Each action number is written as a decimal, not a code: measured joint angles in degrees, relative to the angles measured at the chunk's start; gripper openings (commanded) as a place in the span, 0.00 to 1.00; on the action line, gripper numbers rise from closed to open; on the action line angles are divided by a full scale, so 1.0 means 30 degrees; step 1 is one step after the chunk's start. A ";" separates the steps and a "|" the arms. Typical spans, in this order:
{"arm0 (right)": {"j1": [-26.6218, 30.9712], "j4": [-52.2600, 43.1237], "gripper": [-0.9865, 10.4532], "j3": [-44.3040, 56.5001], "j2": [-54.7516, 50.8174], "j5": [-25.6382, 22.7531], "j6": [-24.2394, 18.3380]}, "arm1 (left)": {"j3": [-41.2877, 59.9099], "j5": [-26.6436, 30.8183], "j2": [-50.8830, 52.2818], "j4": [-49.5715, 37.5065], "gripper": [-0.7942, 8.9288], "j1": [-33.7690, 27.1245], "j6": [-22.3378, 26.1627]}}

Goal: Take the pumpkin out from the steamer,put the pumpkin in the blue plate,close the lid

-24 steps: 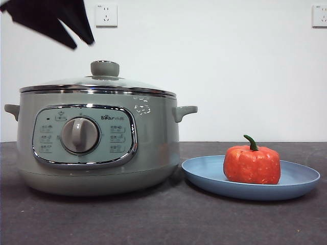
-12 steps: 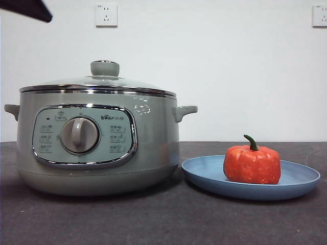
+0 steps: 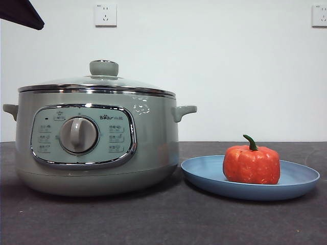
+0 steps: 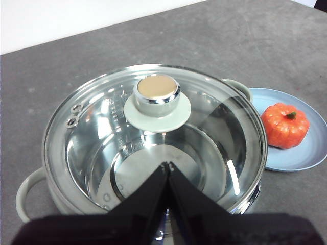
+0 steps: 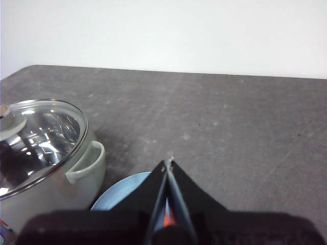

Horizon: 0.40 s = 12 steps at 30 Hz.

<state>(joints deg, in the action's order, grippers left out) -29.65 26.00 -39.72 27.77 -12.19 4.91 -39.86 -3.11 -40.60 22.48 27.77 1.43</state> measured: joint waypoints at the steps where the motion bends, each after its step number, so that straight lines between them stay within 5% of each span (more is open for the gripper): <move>1: 0.0000 0.0066 0.09 0.0000 0.0000 0.0000 0.0000 | 0.0000 0.0000 0.0000 0.0022 0.08 0.0000 0.0000; 12: 0.0000 0.0102 0.09 0.0000 0.0000 -0.0007 0.0000 | 0.0007 0.0423 0.1523 0.0889 0.08 0.0022 0.0015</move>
<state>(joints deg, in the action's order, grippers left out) -29.65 26.30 -39.72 27.77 -12.21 4.91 -39.83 -1.85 -36.03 25.15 27.83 1.48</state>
